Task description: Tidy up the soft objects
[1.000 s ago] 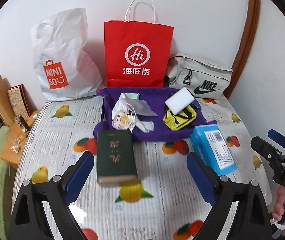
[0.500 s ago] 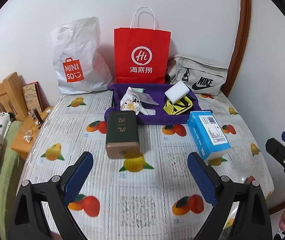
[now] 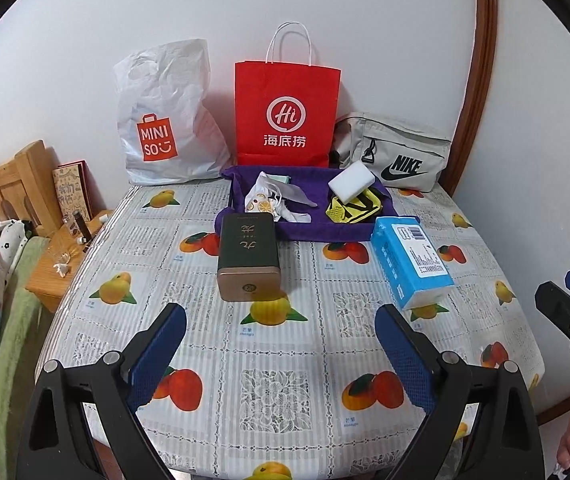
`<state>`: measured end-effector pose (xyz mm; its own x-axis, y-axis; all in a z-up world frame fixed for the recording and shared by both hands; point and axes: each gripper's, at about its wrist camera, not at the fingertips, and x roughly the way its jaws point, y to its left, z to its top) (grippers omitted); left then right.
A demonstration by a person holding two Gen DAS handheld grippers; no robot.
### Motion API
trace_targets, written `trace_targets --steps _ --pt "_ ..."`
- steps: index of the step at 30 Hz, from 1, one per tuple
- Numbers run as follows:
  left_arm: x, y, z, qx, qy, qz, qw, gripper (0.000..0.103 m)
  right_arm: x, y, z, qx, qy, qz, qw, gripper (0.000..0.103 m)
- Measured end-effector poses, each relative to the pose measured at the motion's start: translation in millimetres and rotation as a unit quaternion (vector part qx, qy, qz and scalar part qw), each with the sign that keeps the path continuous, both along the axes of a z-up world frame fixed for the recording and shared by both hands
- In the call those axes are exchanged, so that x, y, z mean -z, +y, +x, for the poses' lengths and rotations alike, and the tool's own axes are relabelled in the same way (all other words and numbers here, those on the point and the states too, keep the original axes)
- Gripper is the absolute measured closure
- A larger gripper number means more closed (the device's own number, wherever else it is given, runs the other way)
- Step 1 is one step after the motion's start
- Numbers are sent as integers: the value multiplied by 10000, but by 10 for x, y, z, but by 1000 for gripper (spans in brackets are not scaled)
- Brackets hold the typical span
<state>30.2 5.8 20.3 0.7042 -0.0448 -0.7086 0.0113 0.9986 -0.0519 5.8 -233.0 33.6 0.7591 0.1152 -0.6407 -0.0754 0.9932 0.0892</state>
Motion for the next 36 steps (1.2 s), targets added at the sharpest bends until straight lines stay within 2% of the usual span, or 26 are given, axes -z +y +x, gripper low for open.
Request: trace_targets --steps 36 --pt "-5 -7 -102 37 42 60 10000 7 10 11 -124 15 0 22 10000 2"
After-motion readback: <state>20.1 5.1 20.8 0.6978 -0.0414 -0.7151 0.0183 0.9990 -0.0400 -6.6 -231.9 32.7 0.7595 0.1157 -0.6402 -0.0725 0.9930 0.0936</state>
